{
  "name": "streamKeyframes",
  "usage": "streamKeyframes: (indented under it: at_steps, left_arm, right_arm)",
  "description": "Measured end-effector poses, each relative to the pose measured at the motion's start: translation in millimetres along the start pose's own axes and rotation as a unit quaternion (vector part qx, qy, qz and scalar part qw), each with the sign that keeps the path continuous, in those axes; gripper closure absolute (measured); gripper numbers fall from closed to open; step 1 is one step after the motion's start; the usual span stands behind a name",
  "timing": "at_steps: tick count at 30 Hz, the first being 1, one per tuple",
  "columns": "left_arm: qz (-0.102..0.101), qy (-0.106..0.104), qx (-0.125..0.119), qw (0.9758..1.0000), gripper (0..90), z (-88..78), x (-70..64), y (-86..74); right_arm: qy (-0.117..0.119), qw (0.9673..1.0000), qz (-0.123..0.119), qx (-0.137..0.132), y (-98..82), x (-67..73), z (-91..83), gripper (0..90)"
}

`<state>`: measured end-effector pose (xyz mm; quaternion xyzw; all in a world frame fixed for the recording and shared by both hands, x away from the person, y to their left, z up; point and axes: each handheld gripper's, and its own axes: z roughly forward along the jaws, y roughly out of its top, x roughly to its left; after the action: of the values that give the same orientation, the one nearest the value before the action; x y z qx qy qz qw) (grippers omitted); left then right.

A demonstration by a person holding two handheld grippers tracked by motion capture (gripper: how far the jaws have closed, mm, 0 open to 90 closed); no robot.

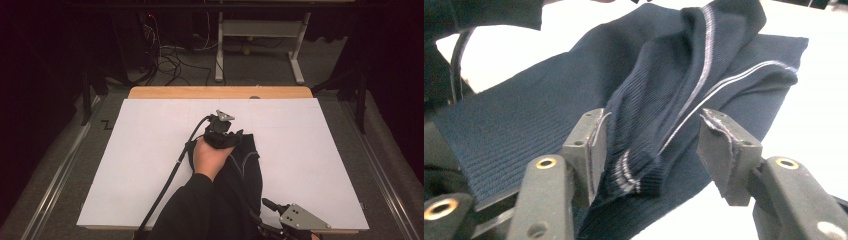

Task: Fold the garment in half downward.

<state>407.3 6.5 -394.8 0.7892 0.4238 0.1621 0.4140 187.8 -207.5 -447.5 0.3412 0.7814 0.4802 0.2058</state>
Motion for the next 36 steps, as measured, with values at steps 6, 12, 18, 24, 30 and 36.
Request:
streamKeyframes:
  at_steps: [6,12,18,24,30,36]
  left_arm:
    - [0.01,-0.006,-0.026,0.9996,20.2,-18.9,6.9,-6.3]
    - [0.001,-0.015,-0.032,0.9994,7.5,-36.0,23.8,-26.7]
    - [-0.004,-0.024,-0.037,0.999,0.0,-54.7,44.5,-56.3]
    - [-0.004,-0.025,-0.042,0.9988,0.0,-71.8,58.2,-88.2]
    - [-0.014,-0.019,-0.046,0.9987,0.0,-94.5,78.1,-123.5]
    - [-0.018,-0.008,-0.054,0.9983,0.0,-120.5,95.1,-153.4]
  right_arm:
    - [0.0,0.9999,0.002,-0.016,4.3,-1.6,-3.2,45.1]
    - [0.008,0.9998,-0.005,-0.019,13.1,1.5,1.6,46.8]
    - [0.018,0.9993,-0.028,-0.013,26.6,7.5,14.0,48.1]
    - [0.034,0.9986,-0.041,0.003,38.8,11.7,32.1,54.0]
    - [0.044,0.9968,-0.064,0.018,55.6,19.8,54.0,60.7]
    - [0.047,0.9945,-0.082,0.045,75.9,24.8,80.5,68.2]
